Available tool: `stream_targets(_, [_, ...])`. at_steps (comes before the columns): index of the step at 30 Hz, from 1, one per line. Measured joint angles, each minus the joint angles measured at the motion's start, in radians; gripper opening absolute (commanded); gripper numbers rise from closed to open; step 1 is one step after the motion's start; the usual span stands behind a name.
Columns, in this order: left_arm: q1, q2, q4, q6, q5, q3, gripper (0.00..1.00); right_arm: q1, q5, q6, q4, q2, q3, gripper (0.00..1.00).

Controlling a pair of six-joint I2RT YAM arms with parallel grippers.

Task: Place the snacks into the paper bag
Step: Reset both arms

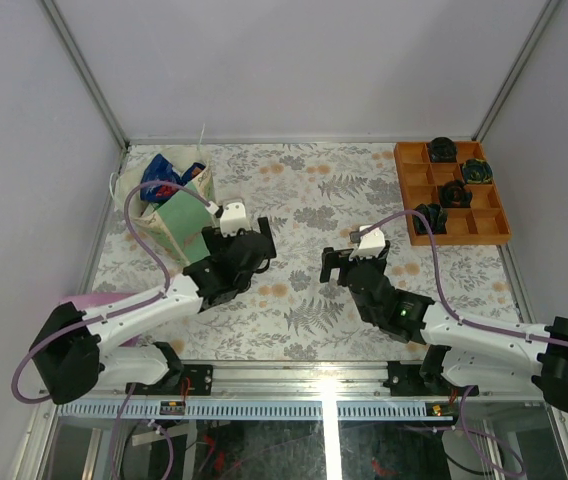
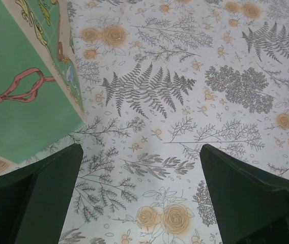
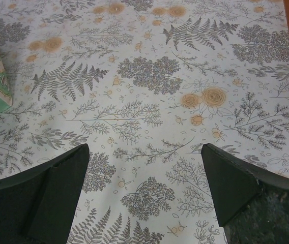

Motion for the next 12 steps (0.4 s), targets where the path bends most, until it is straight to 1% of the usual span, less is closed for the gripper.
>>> stream_targets(7, [0.000, 0.002, 0.154, 0.038, 0.001, -0.106, 1.00, 0.000, 0.008, -0.001, 0.026, 0.007, 0.000, 0.99])
stream_targets(12, [0.000, -0.015, 0.206, 0.067, 0.005, -0.157, 1.00, 0.000, 0.012, -0.001, 0.032, 0.032, 0.004, 0.99])
